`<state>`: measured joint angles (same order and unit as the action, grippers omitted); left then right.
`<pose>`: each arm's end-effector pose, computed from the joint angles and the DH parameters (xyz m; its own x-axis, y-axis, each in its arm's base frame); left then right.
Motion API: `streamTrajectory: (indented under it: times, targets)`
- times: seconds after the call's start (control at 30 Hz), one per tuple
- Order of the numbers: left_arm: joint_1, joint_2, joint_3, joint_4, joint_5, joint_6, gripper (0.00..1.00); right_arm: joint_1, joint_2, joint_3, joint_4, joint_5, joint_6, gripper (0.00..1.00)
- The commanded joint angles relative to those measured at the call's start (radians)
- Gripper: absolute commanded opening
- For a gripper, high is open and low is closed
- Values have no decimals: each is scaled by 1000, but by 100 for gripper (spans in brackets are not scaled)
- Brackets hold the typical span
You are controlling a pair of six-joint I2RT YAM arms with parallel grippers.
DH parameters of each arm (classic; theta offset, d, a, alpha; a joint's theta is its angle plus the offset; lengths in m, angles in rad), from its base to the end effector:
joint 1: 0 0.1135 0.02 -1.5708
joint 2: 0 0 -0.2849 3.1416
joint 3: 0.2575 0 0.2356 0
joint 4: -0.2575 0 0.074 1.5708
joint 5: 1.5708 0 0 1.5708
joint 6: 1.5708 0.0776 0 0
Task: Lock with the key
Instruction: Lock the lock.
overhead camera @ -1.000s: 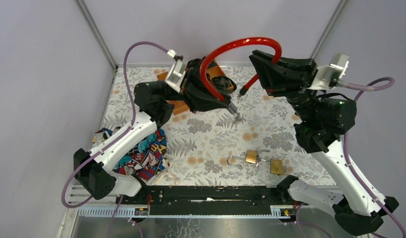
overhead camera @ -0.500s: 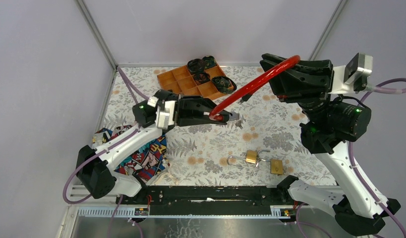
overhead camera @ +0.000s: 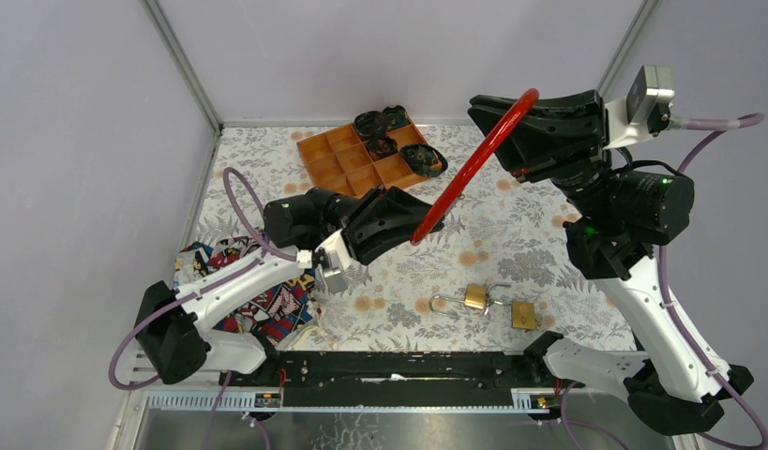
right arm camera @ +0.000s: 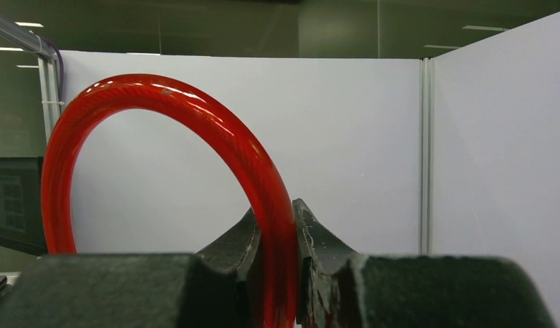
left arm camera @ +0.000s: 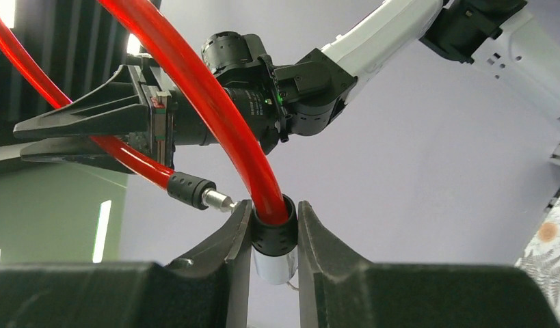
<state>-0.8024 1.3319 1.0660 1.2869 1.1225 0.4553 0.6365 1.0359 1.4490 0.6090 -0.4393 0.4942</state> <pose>0.1196 -0.2243 0.4801 0.8131 -0.5670 -0.1314 0.3132 0.2360 0.9199 0.0886 0.1065 0.6281 0.2643 0.7291 -0.6313 -0.9561 0.2841 -0.0721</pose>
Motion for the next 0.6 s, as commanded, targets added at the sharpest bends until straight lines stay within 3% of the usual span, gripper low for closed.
streamTrajectory:
  times: [0.0,0.3,0.57]
  targets:
    - [-16,-34,-15,-14,-54,139,0,-1,12,102,-1,13,53,0]
    - [-68,-36,-56,124,-231,-181,0,-1,43,118,18,9,-12,0]
    - [-81,-17,-54,179,-281,-115,0,0,27,136,-75,16,-57,0]
